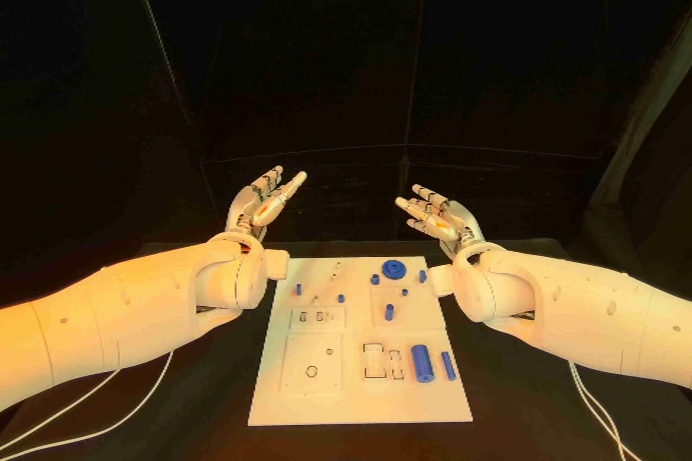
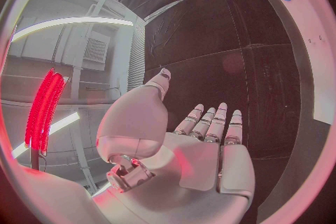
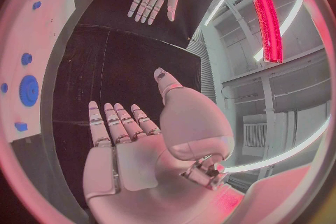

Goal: Assemble the parts on the task board

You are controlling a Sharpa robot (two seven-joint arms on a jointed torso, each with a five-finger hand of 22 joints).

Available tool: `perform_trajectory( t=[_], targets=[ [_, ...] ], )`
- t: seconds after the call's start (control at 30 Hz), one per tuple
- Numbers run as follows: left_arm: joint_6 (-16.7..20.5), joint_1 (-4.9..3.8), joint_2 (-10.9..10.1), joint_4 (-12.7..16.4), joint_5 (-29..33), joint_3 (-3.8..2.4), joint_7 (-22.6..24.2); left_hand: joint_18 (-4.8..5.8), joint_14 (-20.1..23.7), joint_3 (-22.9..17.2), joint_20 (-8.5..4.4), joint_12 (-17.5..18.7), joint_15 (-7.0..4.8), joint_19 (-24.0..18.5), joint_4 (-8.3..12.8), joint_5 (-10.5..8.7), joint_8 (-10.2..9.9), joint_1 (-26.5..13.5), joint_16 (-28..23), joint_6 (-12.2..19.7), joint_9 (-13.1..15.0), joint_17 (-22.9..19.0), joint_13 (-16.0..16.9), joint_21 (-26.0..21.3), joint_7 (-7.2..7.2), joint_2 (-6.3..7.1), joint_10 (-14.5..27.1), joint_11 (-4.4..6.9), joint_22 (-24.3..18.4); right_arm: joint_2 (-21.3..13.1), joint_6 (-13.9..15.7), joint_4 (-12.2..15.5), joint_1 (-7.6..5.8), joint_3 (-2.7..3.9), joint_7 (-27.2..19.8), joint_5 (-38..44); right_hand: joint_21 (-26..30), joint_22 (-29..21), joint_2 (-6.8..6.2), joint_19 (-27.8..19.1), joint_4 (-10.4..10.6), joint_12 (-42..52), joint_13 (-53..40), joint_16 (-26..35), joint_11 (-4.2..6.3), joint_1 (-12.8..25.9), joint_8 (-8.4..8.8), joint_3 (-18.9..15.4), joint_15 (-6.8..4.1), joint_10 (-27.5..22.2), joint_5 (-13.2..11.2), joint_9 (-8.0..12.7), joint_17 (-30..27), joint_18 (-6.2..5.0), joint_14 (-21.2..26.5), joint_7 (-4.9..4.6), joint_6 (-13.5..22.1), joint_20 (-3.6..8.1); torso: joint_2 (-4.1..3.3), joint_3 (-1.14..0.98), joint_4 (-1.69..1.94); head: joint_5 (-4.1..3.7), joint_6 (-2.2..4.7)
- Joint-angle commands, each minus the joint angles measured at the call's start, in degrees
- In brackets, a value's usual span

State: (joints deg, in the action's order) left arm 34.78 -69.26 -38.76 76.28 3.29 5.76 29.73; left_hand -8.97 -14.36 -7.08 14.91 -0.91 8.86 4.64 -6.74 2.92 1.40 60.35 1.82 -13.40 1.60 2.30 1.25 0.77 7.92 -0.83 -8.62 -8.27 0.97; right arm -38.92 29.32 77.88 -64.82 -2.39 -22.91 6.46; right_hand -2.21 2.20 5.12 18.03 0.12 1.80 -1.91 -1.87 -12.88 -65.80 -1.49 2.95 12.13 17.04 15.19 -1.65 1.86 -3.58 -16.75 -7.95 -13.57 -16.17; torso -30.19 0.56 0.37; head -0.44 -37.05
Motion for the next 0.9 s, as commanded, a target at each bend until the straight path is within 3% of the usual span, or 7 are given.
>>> perform_trajectory(
  t=[0.03, 0.2, 0.27, 0.3, 0.4, 0.53, 0.9],
  targets=[
    [-3.8, -0.13, 0.1, -0.2, 1.0, 0.01, 1.9, -1.47, -3.1, -0.4, 1.03, -0.6, 0.34, 1.0, -0.1, 0.27, 0.5, 2.5, 0.8, -1.8, 0.2, 0.5, 0.3, 0.6, 3.12, -0.51, -2.1, -0.98, 0.3, 0.7, -10.4, -1.5, -0.64, -0.22, 4.2, 5.7, -2.8, 1.5, 0.3, 13.0, -3.8, 3.1, -1.3, -3.0, -1.68, -7.0, -1.88, 0.0, 1.19, 16.1, -1.3, -1.1, 1.3, -3.71, -16.2, -8.08, -10.4, -0.46, 0.03, 0.02, 0.01, 0.01, 0.0],
    [-3.8, -0.13, 0.1, -0.2, 1.0, 0.01, 1.9, -1.19, -11.9, 0.2, 1.51, -1.0, 1.56, 5.3, 0.7, 0.3, 0.7, 3.3, 3.1, -4.7, 0.5, 2.0, 0.6, 2.0, 5.15, -1.41, -6.4, -3.02, 1.1, 1.5, -13.5, -3.1, -1.32, -0.54, 5.5, 7.2, -6.5, 2.7, 0.08, 24.9, -6.5, 6.0, -1.8, -5.7, 0.04, -10.7, -3.92, 0.5, -0.79, 30.1, -2.8, -1.9, 1.9, -5.99, -30.8, -6.43, -22.0, -0.39, 0.03, 0.02, 0.01, 0.01, 0.0],
    [-3.8, -0.13, 0.1, -0.2, 1.0, 0.01, 1.9, -0.95, -19.8, 0.5, 1.65, -2.7, 2.19, 10.4, 1.5, 0.28, 1.5, 4.5, 5.3, -9.8, 0.9, 3.1, 1.4, 3.7, 6.0, -1.73, -15.0, -4.24, 2.0, 1.6, -14.1, -3.5, -1.44, -0.6, 5.7, 7.5, -7.6, 2.8, 0.0, 27.8, -7.6, 6.5, -1.8, -6.5, 1.23, -12.1, -4.89, 1.0, -2.05, 33.7, -3.1, -2.2, 1.9, -6.9, -35.0, -5.53, -28.6, -0.15, 0.03, 0.02, 0.01, 0.01, 0.0],
    [-7.5, -0.11, -1.5, -0.9, 3.1, 0.03, 0.5, -0.77, -23.6, 0.6, 1.75, -3.7, 2.39, 14.3, 2.0, 0.34, 2.0, 5.1, 6.5, -12.5, 1.2, 3.6, 1.8, 5.1, 6.18, -1.81, -19.3, -4.54, 2.6, 0.4, -9.1, -6.0, -1.47, -0.53, 5.8, 24.3, -8.3, 3.0, -0.02, 29.4, -7.9, 6.7, -1.8, -7.0, 1.72, -12.5, -5.23, 1.2, -2.64, 35.2, -3.2, -2.3, 2.1, -7.06, -37.1, -5.25, -31.2, 0.26, -1.03, 0.09, -0.11, 0.29, 0.18],
    [-7.2, -0.11, -2.3, -0.2, 3.3, 0.03, 1.7, -0.63, -31.5, 0.8, 1.92, -6.7, 2.63, 31.3, 3.1, 0.3, 3.3, 7.0, 8.9, -20.1, 1.7, 4.5, 2.6, 11.2, 5.73, -1.93, -32.1, -5.28, 5.4, 0.2, -8.0, -6.4, -1.5, -0.49, 5.7, 30.9, -9.8, 3.2, -0.18, 33.0, -8.5, 6.3, -1.6, -7.4, 2.67, -12.9, -5.2, 2.1, -3.98, 38.2, -3.2, -2.2, 2.0, -7.06, -41.6, -4.62, -35.5, 1.59, -1.55, 0.08, -0.11, 0.33, 0.33],
    [-6.9, -0.11, -3.7, 1.4, 3.0, 0.03, 3.2, -1.6, -39.1, 0.9, 1.19, -8.8, 0.74, 39.7, 4.4, 0.35, 5.9, 9.3, 10.2, -33.1, 2.6, 5.2, 2.7, 13.7, 5.74, -1.93, -40.8, -3.4, 5.9, 0.1, -6.6, -6.6, -1.89, -0.46, 6.1, 38.4, -11.6, 3.6, -0.6, 36.8, -9.0, 5.7, -1.7, -7.7, 3.74, -13.1, -5.1, 3.6, -5.7, 42.0, -3.1, -2.2, 2.3, -6.96, -46.7, -3.97, -38.6, 3.29, -2.55, 0.09, 0.05, 0.38, 0.67],
    [-9.4, -0.09, -5.9, 5.3, 1.1, 0.04, 1.7, -1.67, -47.0, 1.7, -0.8, -8.0, -1.33, 47.0, 5.5, 0.32, 5.7, 11.6, 9.4, -37.7, 2.2, 7.8, 2.6, 13.5, 4.82, -2.02, -46.5, -1.85, 4.8, 0.7, -7.3, -7.8, -3.68, -0.39, 16.9, 56.5, -21.0, 7.8, -3.6, 48.7, -9.8, 4.7, -2.0, -11.6, 6.91, -12.0, -4.74, 6.6, -10.29, 51.5, -3.1, -2.3, 5.6, -6.95, -60.4, -2.11, -44.4, 8.81, -4.76, 0.2, 1.03, -0.08, 1.71]
  ],
)
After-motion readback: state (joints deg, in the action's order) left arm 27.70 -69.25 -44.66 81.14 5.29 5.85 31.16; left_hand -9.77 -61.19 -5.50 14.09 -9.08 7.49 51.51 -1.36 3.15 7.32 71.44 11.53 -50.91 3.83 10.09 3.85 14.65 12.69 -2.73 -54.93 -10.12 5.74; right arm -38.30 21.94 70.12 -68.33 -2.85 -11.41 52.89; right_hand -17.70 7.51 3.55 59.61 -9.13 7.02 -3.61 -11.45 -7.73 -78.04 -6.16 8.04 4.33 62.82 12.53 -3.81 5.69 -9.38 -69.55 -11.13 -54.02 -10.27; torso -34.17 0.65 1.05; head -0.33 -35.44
